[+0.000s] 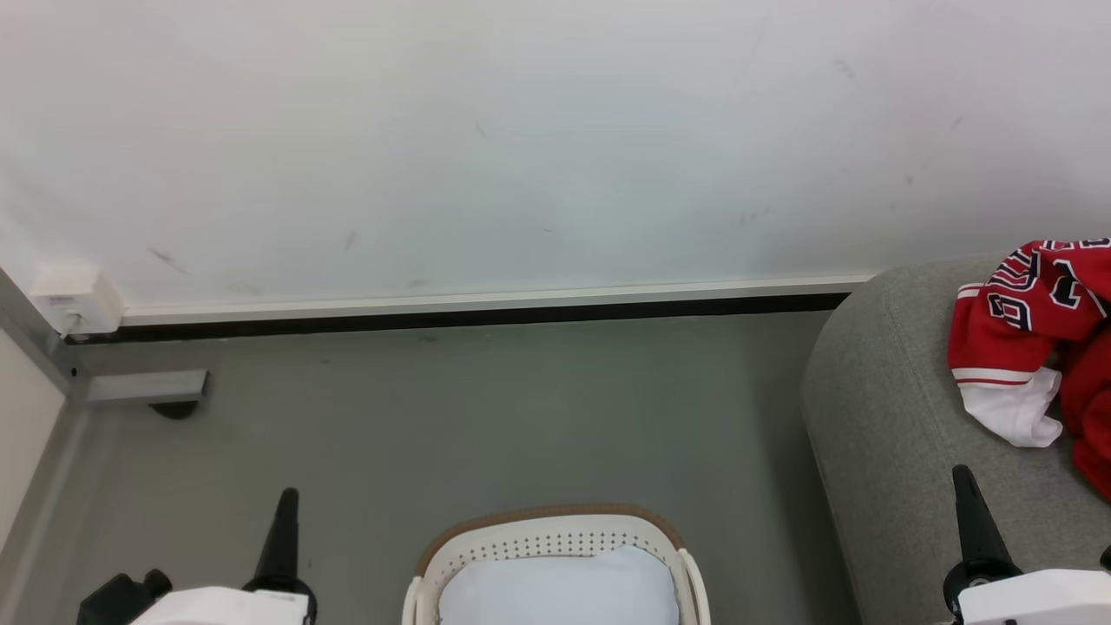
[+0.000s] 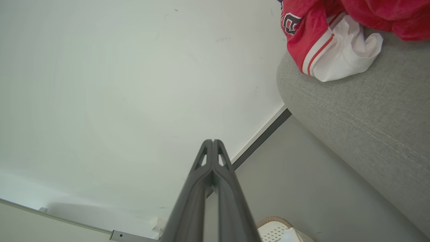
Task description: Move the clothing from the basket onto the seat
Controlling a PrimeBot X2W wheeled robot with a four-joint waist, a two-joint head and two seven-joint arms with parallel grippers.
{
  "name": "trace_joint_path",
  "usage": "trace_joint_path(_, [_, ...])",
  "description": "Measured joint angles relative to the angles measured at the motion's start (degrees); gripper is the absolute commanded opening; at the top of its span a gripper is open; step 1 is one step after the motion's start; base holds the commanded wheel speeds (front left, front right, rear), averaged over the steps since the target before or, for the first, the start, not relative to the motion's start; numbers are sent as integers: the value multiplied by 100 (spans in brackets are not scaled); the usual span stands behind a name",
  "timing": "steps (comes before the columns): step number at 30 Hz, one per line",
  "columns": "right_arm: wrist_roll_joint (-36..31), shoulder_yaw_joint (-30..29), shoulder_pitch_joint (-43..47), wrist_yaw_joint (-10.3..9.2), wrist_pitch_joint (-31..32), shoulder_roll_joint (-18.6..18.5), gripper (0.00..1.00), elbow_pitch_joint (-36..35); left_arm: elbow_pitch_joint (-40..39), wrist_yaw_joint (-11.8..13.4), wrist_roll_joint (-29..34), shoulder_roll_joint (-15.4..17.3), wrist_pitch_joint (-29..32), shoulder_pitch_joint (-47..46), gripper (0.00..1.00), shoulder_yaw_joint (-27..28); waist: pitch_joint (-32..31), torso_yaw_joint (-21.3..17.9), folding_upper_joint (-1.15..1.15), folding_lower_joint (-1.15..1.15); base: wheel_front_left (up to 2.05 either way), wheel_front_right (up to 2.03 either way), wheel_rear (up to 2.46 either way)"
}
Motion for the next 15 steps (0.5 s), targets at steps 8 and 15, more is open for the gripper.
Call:
trace_joint_path(8, [397,-119,0,0,142,26,0,-36,-29,-8,-486,1,115,-8,0,38,-9,26,0,0,0,0,0])
trace_joint_path(15, [735,-192,0,0,247,65,0,-65,-53,-10,-859,3,211,-15,0,81,-16,49,0,0,0,0,0])
